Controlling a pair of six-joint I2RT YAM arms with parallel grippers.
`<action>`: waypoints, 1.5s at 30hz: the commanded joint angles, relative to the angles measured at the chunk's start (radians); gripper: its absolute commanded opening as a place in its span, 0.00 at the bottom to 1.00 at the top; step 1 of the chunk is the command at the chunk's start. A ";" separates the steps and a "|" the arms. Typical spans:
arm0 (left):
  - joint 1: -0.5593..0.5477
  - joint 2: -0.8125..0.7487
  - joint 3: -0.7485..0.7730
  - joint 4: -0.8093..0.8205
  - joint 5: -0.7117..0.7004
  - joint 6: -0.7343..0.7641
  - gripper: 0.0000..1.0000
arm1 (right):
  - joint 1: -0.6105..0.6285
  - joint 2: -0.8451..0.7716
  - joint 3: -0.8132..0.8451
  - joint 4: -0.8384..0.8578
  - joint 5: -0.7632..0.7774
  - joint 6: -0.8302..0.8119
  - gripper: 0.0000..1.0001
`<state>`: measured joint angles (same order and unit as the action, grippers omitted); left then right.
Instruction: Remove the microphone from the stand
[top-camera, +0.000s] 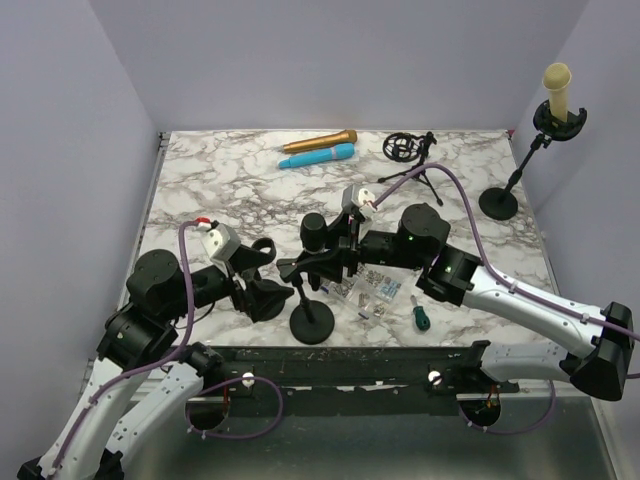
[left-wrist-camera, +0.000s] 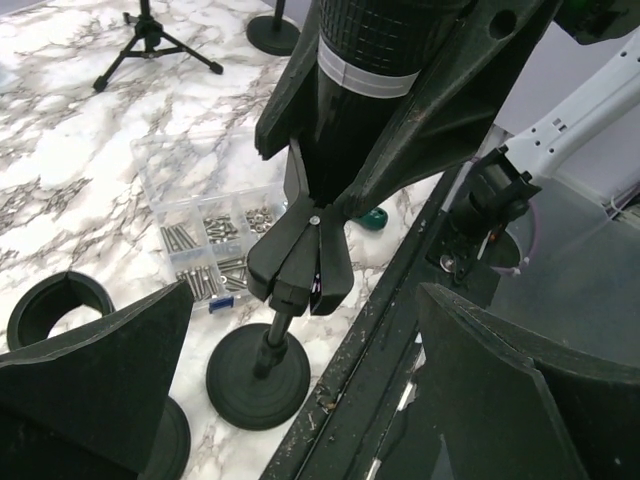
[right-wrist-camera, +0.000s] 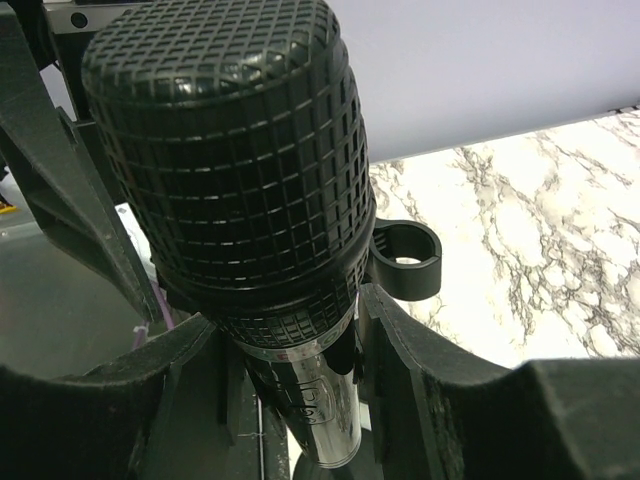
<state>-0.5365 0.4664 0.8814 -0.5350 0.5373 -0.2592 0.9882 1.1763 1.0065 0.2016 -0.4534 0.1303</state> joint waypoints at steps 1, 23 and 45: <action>0.004 0.045 -0.018 0.094 0.094 0.013 0.96 | 0.002 -0.031 -0.019 0.044 0.074 0.042 0.22; 0.003 0.063 -0.059 0.145 0.154 -0.044 0.96 | 0.002 -0.099 0.035 -0.020 0.209 0.103 0.67; -0.240 0.204 0.018 0.175 -0.196 0.065 0.95 | 0.002 -0.080 0.041 -0.026 0.216 0.111 0.19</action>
<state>-0.7727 0.6621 0.8566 -0.3969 0.3939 -0.2253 0.9882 1.0966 1.0138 0.1806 -0.2466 0.2367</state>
